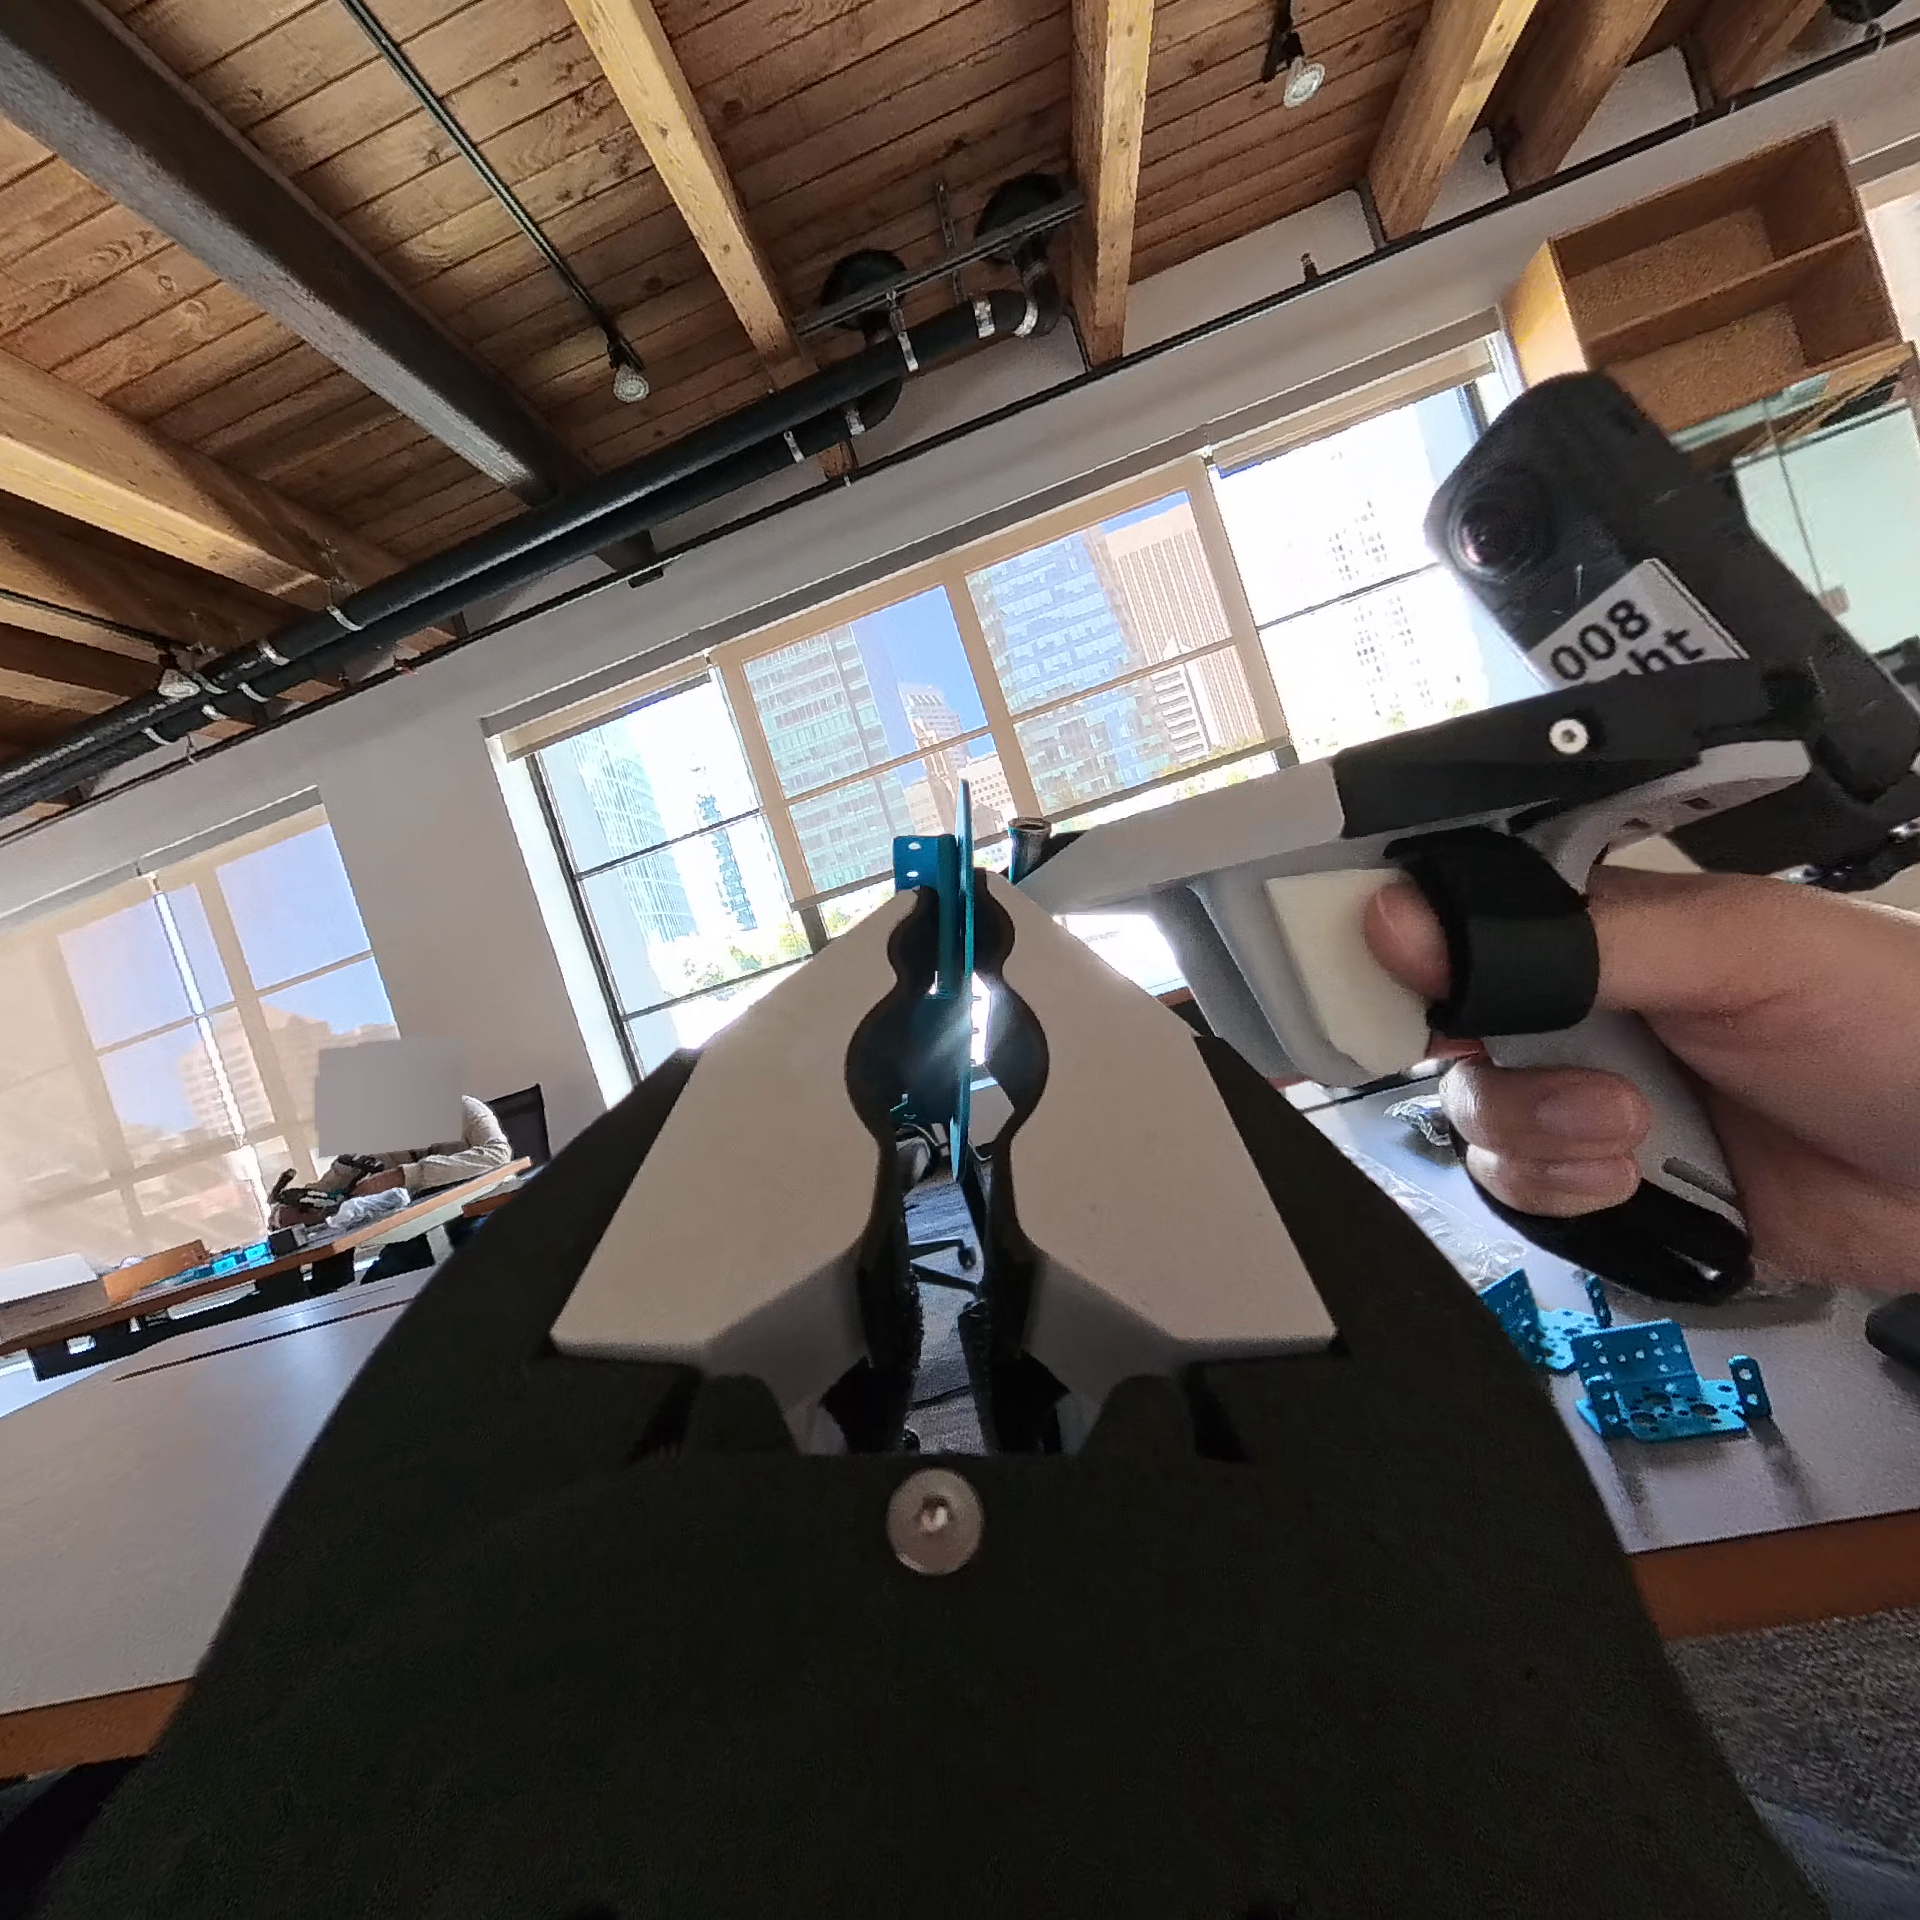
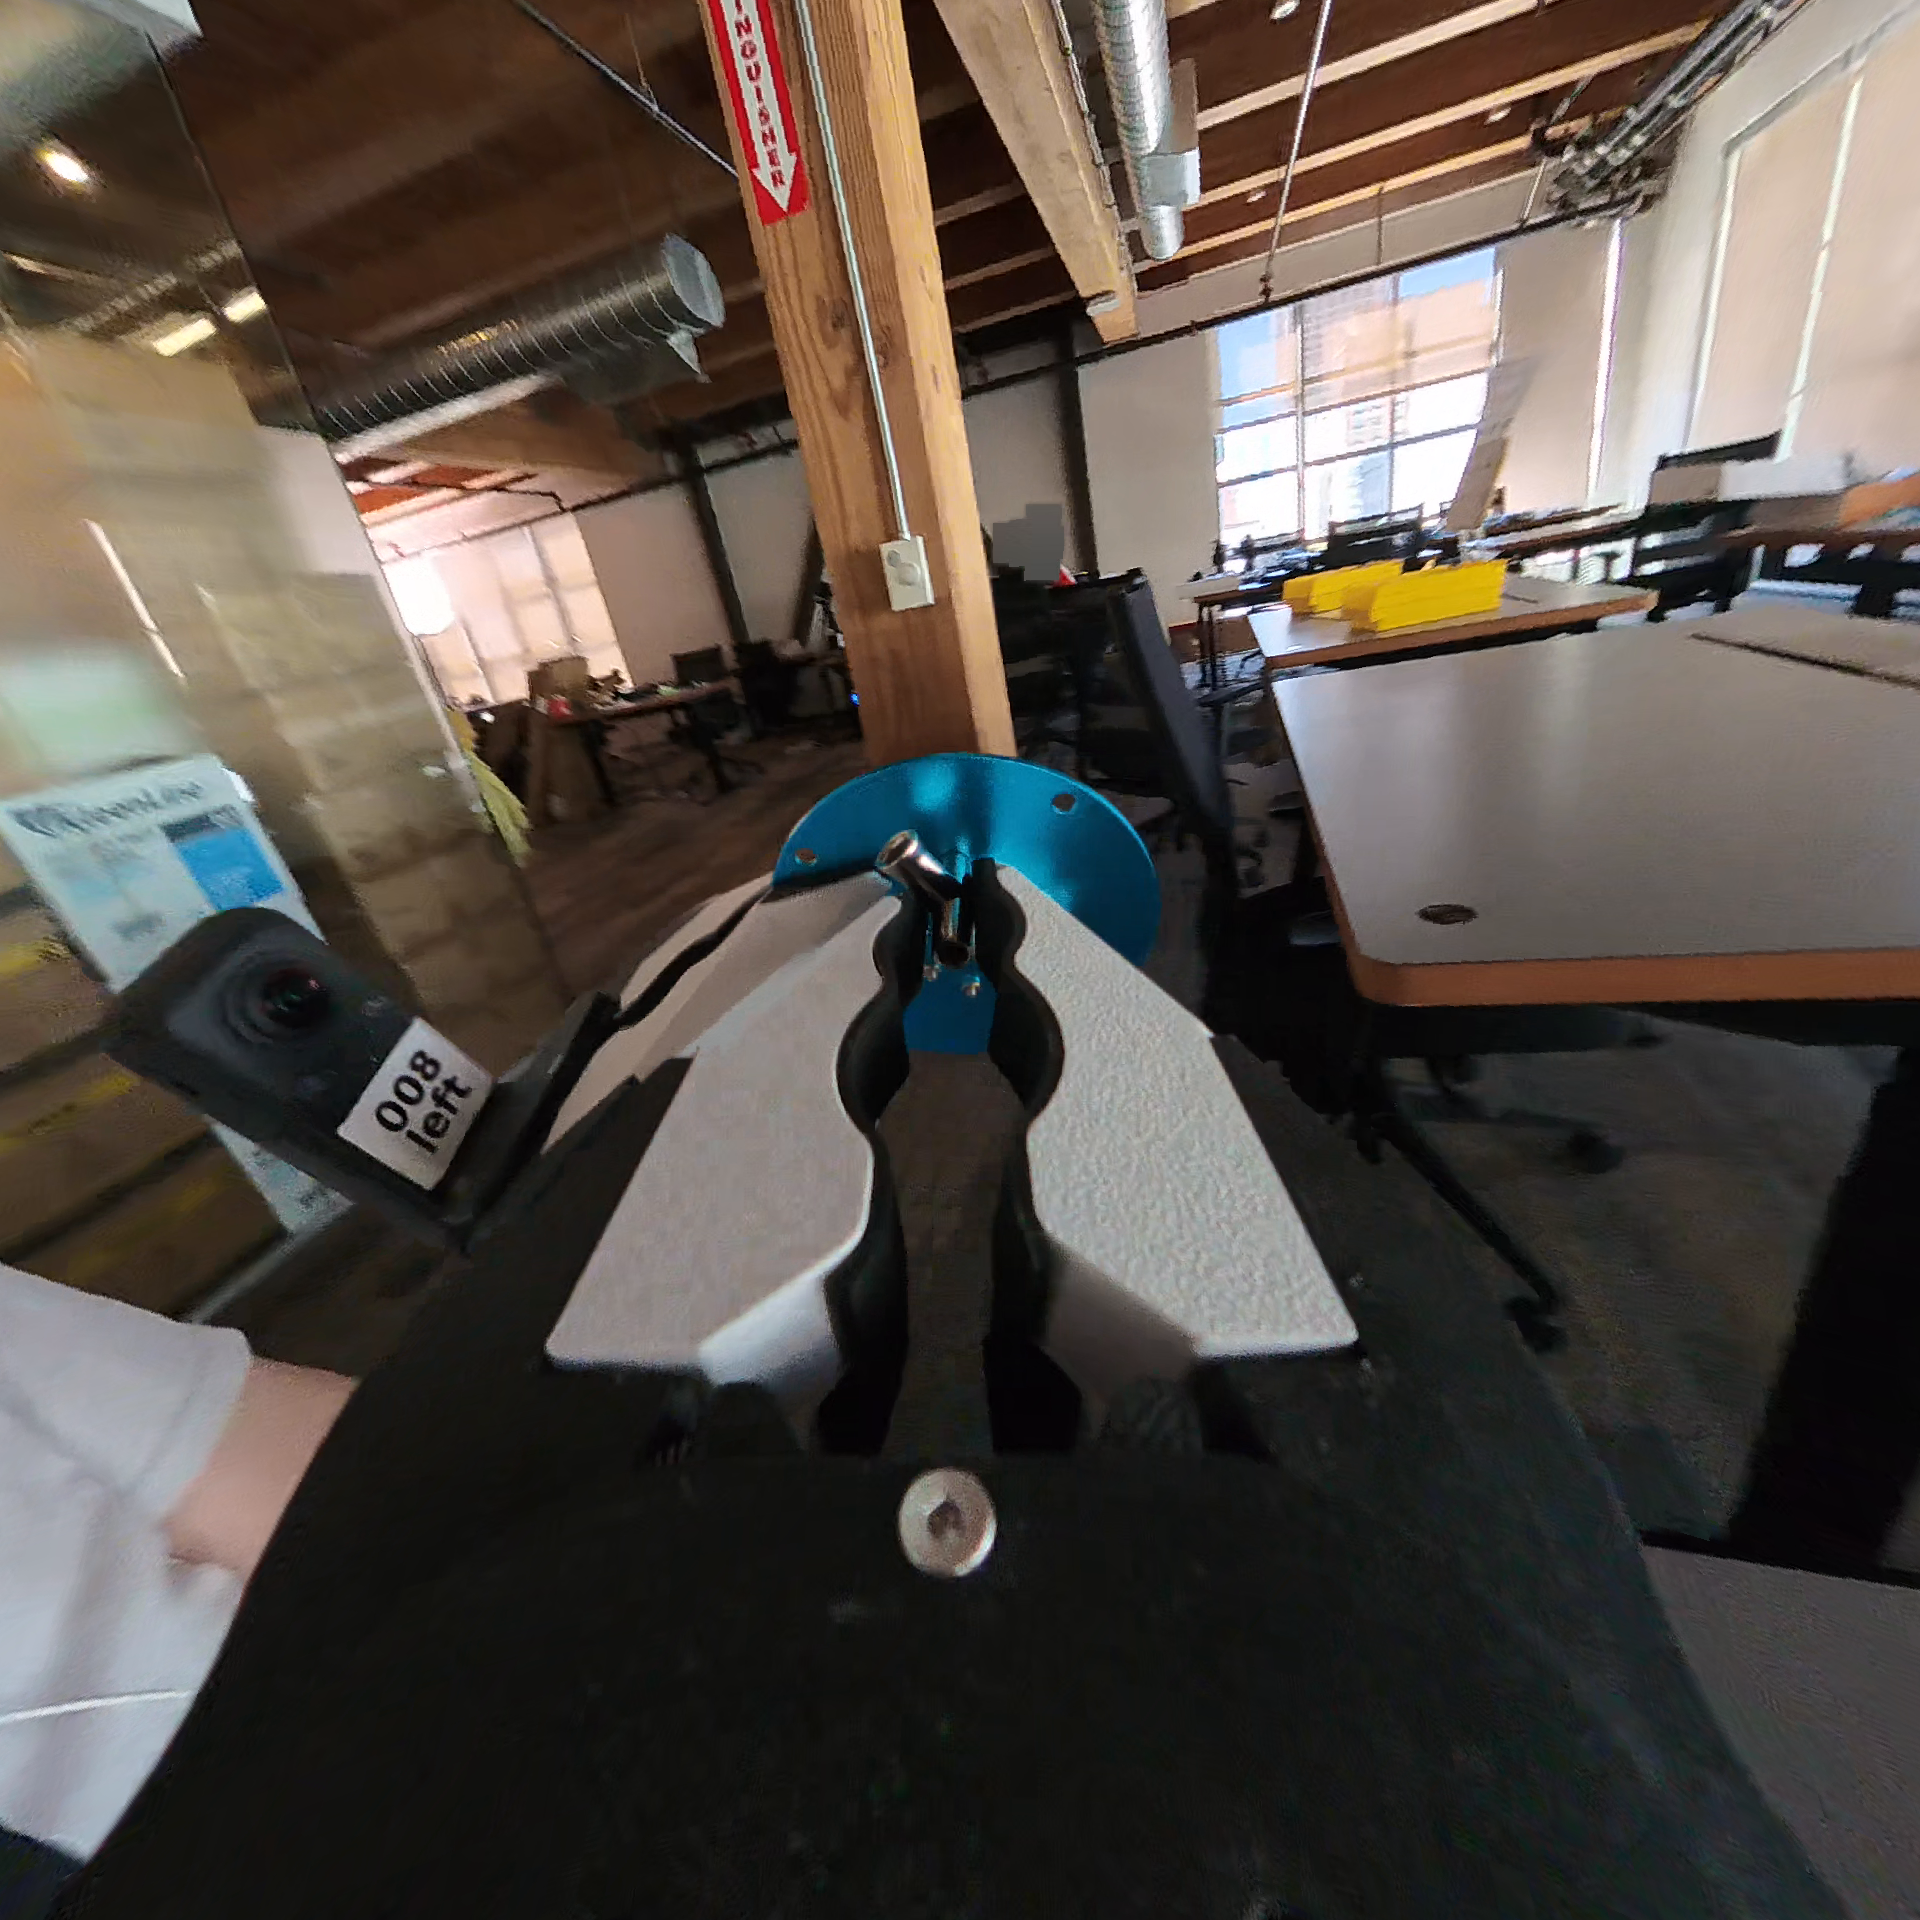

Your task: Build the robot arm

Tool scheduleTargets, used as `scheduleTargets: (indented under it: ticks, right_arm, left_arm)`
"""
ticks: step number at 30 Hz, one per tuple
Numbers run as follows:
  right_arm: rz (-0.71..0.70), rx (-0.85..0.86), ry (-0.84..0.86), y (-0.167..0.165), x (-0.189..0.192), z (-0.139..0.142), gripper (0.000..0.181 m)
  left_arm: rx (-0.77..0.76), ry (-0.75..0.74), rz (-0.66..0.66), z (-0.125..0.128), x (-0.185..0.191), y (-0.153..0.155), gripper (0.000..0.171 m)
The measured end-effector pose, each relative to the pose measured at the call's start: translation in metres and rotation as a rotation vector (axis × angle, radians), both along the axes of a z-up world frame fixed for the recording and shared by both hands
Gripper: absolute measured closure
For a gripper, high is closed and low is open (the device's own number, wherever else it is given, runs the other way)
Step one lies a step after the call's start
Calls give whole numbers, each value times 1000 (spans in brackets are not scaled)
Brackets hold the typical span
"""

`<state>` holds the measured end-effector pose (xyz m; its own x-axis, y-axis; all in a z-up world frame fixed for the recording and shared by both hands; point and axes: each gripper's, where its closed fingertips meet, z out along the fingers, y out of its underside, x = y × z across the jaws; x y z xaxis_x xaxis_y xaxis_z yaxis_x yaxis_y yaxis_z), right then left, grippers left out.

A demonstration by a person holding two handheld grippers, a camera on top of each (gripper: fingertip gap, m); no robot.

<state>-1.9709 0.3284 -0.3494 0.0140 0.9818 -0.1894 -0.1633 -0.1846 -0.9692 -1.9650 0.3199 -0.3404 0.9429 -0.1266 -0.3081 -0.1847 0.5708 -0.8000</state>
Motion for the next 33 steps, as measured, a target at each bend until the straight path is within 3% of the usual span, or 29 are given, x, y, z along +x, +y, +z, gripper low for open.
scheduleTargets:
  ticks: [2, 5, 11, 17, 20, 26, 33]
  right_arm:
    - [-2, 8, 3, 2, 0, -2, 171]
    - [-125, 270, -26, 5, 2, -1, 172]
    - [-298, 621, -135, 6, 3, -2, 174]
    - [-275, 473, -100, 9, 4, -3, 174]
    - [-229, 364, -93, 10, 4, -6, 174]
    - [-282, 445, -188, 14, 8, -11, 174]
    - [-270, 388, -252, 15, 8, -12, 174]
  left_arm:
    - [-20, 8, 10, -2, 0, 3, 169]
    - [-52, -22, -6, -3, 1, 4, 169]
    - [-168, -247, -212, -4, 0, 6, 169]
    - [-170, -239, -197, -4, 3, 8, 167]
    - [-141, -153, -122, -6, 4, 9, 168]
    - [-153, -9, -54, -10, 9, 13, 168]
    - [-149, 45, -21, -11, 11, 12, 168]
